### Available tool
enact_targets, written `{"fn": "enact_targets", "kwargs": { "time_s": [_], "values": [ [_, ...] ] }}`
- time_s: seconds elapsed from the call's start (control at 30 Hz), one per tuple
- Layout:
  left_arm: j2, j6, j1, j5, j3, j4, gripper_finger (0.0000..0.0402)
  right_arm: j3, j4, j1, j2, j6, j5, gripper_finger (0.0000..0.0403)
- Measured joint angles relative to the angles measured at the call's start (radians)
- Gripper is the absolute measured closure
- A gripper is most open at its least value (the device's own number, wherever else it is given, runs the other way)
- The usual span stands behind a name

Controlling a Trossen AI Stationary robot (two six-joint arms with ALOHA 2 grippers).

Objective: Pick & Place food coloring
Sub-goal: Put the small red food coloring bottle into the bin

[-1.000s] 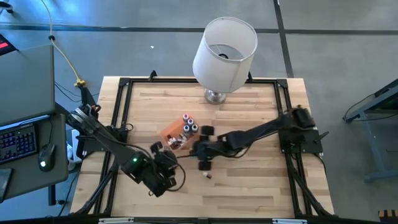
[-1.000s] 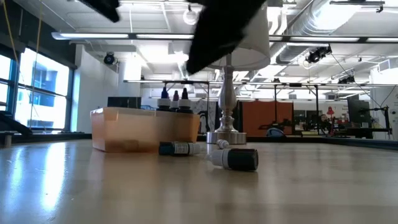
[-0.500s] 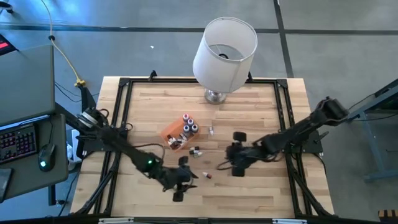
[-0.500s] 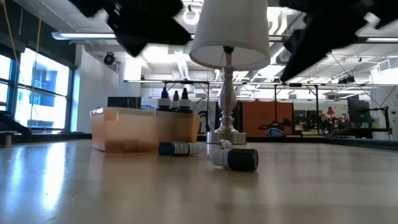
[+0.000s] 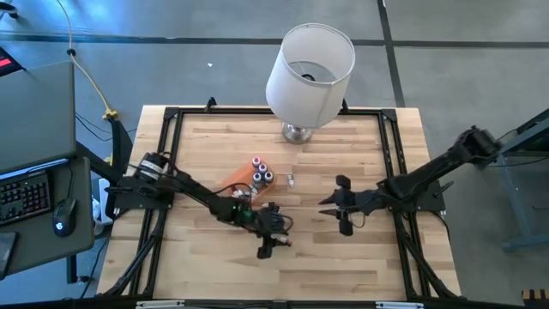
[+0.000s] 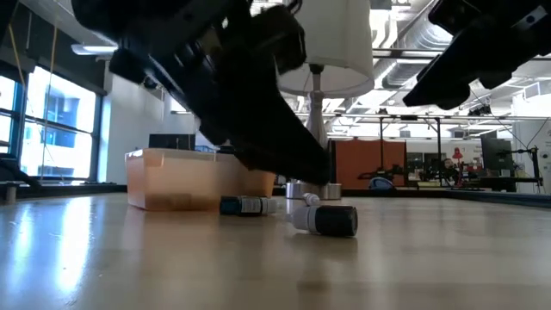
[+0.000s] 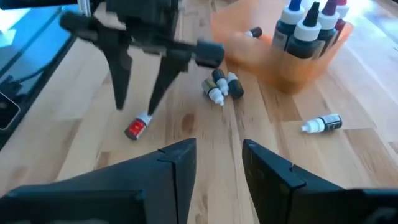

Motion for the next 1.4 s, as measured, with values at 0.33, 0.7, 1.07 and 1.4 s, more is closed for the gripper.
{"fn": "enact_targets", "kwargs": {
  "time_s": [0.33, 0.7, 1.07, 1.4],
  "values": [
    [0.090, 0.010, -0.003, 0.002, 0.002, 0.060, 0.0231, -0.016, 0.039, 0.000, -0.031, 0.002, 0.026, 0.0279],
    [0.104, -0.046, -0.010, -0.035, 0.003, 0.102, 0.0231, -0.016, 0.052, 0.000, -0.031, -0.005, 0.027, 0.0279],
    [0.107, -0.135, -0.010, -0.031, 0.001, 0.094, 0.0231, -0.016, 0.052, 0.000, -0.031, -0.005, 0.027, 0.0279],
    [0.112, -0.032, -0.011, -0.038, 0.000, 0.106, 0.0231, -0.016, 0.054, 0.000, -0.030, -0.005, 0.027, 0.0279]
  ]
}}
